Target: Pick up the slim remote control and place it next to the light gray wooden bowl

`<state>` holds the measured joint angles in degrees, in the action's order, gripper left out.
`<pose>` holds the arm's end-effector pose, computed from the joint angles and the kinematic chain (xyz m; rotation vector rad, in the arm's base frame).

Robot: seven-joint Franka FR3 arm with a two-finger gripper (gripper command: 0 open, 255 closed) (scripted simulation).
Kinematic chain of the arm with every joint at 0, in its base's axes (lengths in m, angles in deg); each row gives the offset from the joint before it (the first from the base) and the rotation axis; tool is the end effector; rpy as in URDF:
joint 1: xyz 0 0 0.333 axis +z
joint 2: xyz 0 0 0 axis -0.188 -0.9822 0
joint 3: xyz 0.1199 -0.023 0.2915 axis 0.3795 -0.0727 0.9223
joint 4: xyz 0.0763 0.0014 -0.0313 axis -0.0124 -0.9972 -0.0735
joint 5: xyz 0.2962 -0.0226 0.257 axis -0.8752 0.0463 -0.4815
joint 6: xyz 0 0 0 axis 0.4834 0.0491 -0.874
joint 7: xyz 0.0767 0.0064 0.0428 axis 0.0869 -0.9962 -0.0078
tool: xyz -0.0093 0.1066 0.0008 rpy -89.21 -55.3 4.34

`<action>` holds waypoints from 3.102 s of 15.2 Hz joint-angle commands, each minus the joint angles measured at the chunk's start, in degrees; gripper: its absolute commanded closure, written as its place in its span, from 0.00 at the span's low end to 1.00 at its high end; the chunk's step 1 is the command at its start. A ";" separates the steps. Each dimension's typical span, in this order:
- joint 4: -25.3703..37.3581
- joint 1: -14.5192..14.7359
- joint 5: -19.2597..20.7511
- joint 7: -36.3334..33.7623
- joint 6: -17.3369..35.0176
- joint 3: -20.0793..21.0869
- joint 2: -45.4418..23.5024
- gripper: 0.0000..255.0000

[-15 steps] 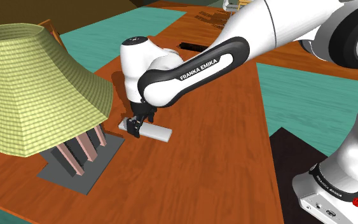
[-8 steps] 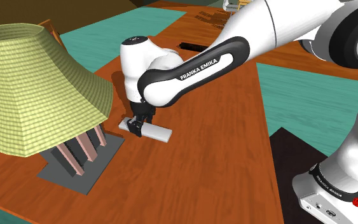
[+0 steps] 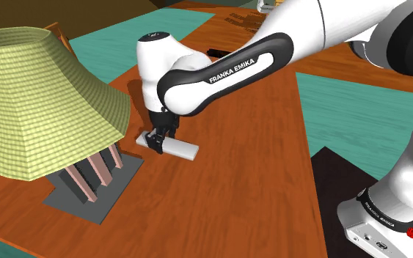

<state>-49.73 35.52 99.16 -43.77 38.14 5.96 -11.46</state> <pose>0.5484 0.4349 0.3148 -3.0402 -0.7108 0.0091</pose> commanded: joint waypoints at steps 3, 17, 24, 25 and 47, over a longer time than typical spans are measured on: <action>0.89 -0.19 -0.44 0.28 -2.24 0.27 1.39 1.00; 6.54 -0.29 -1.66 0.97 -11.19 0.99 4.82 1.00; 10.69 -0.09 -2.01 1.21 -16.12 1.21 5.67 1.00; 11.32 -0.05 -2.04 1.24 -16.81 1.23 5.73 1.00; 8.80 -19.56 -5.57 27.14 -16.31 -5.26 8.08 1.00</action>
<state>-41.94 16.68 93.64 -17.79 22.28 1.01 -2.86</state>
